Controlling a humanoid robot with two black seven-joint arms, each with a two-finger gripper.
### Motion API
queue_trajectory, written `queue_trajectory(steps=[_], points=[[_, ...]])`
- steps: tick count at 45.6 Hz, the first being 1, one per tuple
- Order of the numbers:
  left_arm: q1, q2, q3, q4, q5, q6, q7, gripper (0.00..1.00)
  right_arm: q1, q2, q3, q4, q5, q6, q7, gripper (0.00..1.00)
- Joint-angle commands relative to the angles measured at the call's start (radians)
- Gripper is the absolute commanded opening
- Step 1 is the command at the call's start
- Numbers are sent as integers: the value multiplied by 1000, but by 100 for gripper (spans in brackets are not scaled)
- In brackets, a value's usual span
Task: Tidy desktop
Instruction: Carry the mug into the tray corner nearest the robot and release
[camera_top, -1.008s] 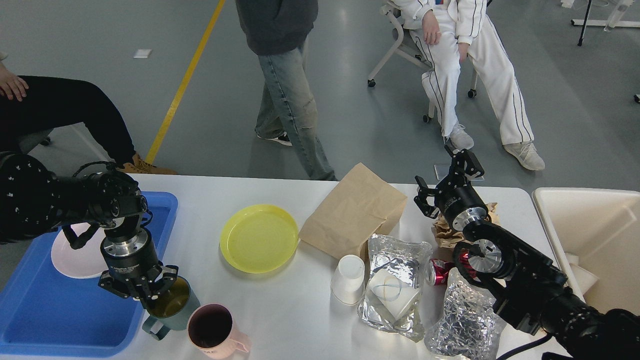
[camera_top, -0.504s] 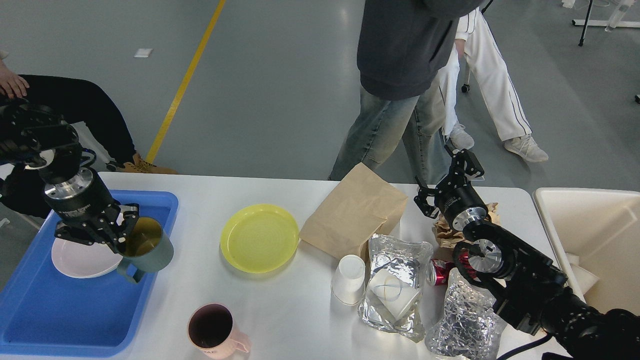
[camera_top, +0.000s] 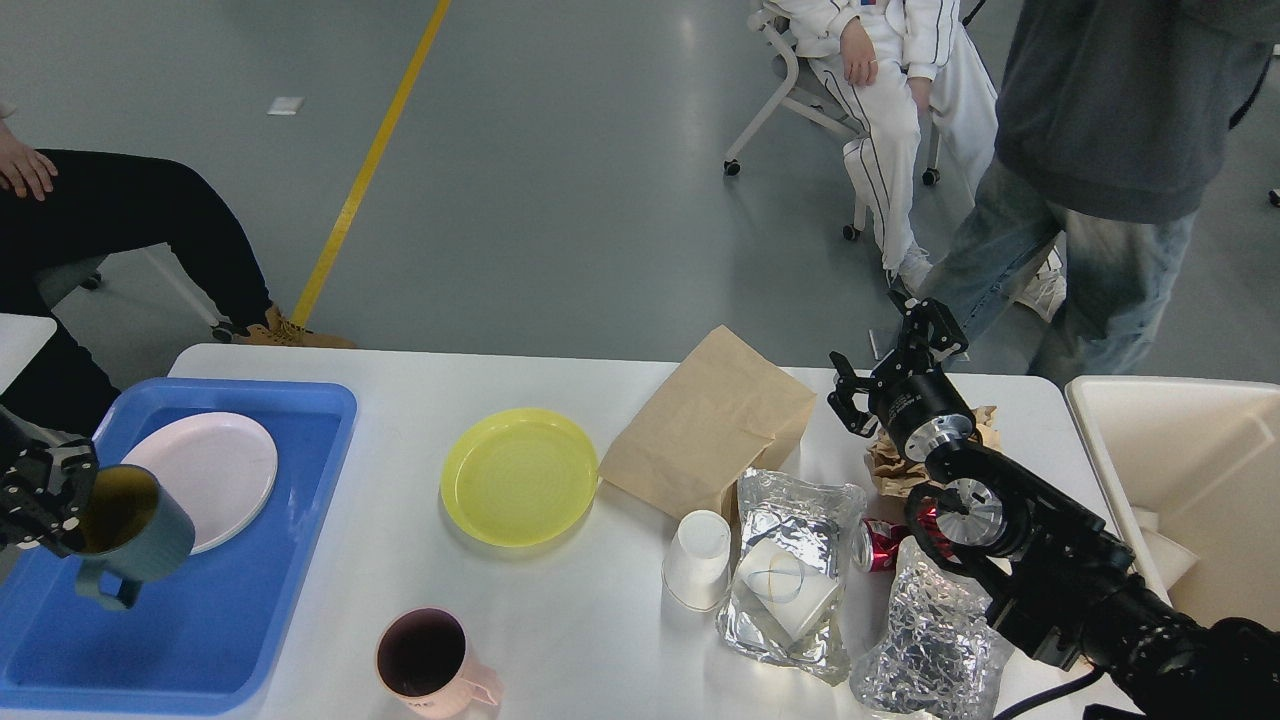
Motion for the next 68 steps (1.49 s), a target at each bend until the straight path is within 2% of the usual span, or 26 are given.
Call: queue_trajectory(steps=[1,16,32,44,50,53,62,68], points=[[62,72,-63,37,1,0,3,0,0,0,0,0,-1,0,0,100],[168,81,-94,112,3,0,3,0,0,0,0,0,-1,0,0,100],[215,72,-98,146,3,3,3,0,0,0,0,0,-1,0,0,100],[290,36,-180,153,3,76,4,0,0,0,0,0,-1,0,0,100],[313,-8,-178,155,3,144,6,0,0,0,0,0,1,0,0,100],[321,-14,-178,155,3,152,6,0,0,0,0,0,1,0,0,100],[324,-13,-178,156,3,182,6,6,0,0,0,0,1,0,0,100],[324,-13,-178,156,3,185,4,14,0,0,0,0,-1,0,0,100]])
